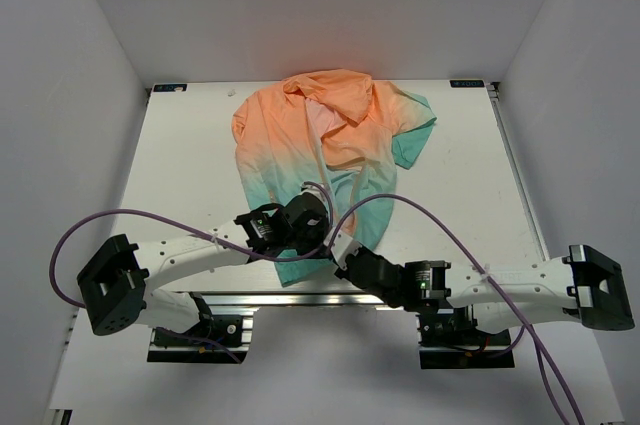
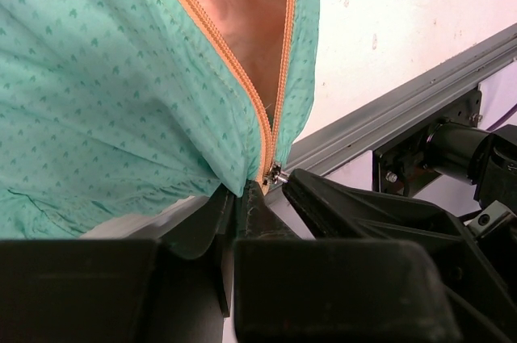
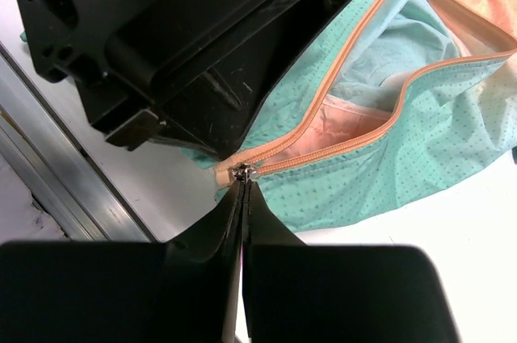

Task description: Zip up the jacket

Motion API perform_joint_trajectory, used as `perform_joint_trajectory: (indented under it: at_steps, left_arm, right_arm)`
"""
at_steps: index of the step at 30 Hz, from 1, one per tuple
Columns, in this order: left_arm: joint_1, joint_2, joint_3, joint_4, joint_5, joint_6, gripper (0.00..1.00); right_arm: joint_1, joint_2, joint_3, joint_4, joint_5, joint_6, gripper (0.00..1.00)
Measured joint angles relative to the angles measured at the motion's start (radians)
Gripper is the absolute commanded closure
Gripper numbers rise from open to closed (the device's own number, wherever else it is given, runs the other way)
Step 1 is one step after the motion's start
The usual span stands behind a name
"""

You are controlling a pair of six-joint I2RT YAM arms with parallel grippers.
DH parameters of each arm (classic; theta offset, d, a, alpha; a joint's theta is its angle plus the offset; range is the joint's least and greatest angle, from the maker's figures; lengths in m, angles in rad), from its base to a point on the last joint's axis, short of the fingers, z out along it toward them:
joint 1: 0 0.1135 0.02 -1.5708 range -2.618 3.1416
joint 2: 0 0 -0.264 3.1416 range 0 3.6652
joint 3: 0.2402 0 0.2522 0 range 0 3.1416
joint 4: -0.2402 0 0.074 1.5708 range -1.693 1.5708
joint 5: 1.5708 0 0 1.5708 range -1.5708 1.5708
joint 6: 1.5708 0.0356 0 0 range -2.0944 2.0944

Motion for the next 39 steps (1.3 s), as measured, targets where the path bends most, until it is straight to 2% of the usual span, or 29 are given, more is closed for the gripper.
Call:
perform_joint_trajectory:
  at_steps: [9, 19, 30, 33, 39]
  left_arm:
    - [0.000, 0.000, 0.000, -0.008, 0.004, 0.004, 1.00]
    - [0.006, 0.000, 0.001, 0.001, -0.013, 0.011, 1.00]
    - [0.022, -0.014, -0.002, 0.001, -0.046, 0.014, 1.00]
    - [0.009, -0.029, -0.008, -0.053, -0.037, 0.021, 1.00]
    - [0.004, -0.050, -0.009, -0.140, -0.050, 0.060, 1.00]
  right_arm:
    - [0.000, 0.051, 0.000, 0.016, 0.019, 0.003, 1.00]
    - [0.002, 0.064, 0.000, 0.067, 0.137, 0.076, 1.00]
    - [-0.137, 0.111, 0.037, 0.113, 0.126, 0.103, 1.00]
    - [-0.204, 0.110, 0.042, 0.111, 0.070, 0.077, 1.00]
    - [-0.225, 0.087, 0.041, 0.091, -0.130, 0.032, 1.00]
